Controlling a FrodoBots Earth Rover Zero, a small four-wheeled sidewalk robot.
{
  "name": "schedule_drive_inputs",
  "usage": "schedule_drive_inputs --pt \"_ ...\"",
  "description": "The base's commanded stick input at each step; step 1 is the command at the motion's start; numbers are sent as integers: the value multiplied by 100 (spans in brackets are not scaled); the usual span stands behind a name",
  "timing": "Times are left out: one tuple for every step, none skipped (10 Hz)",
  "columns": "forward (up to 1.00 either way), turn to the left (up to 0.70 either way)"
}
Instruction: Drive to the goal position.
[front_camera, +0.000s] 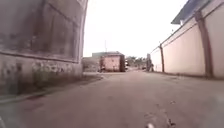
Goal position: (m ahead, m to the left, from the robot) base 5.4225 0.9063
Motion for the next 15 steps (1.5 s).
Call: schedule_drive_inputs --pt "100 0" --pt "100 -3" --pt "100 -14" --pt "100 0" --pt "100 0" --pt "100 0" --pt "100 0" --pt "100 0" --pt "100 0" --pt "100 0" --pt "100 0" --pt "100 0" --pt "100 0" --pt "100 0" --pt "100 -18"
